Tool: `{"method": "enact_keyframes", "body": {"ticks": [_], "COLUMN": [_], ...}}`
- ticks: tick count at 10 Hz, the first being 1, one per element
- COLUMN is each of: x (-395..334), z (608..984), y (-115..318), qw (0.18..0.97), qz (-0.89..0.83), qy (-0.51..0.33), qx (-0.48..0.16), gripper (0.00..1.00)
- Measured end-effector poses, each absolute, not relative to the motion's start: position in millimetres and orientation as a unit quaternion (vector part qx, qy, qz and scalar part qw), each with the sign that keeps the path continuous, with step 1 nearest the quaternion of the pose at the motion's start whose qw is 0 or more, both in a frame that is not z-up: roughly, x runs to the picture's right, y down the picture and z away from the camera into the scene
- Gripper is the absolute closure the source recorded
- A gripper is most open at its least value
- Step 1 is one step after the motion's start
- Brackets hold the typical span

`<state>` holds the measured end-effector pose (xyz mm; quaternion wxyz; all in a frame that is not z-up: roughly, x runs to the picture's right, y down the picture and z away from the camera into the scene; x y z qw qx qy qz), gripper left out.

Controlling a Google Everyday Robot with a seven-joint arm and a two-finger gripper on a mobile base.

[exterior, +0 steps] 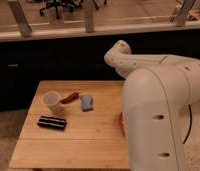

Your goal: Knock the bottle over

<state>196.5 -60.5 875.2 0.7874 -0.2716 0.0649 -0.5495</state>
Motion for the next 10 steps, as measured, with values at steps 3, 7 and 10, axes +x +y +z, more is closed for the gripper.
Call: {"method": "enact_keyframes", "body": {"ticks": [3,7,10], "x": [190,194,215], "z": [884,888,881], "y": [-66,-75,-71], "qw": [0.783,0.789,0.800], "qz": [-0.556,-0.550,-0.533], "qy": [0.064,0.042,0.015], "qx": [-0.270,-0.270,-0.274], "gripper": [0.98,0.98,0.98]}}
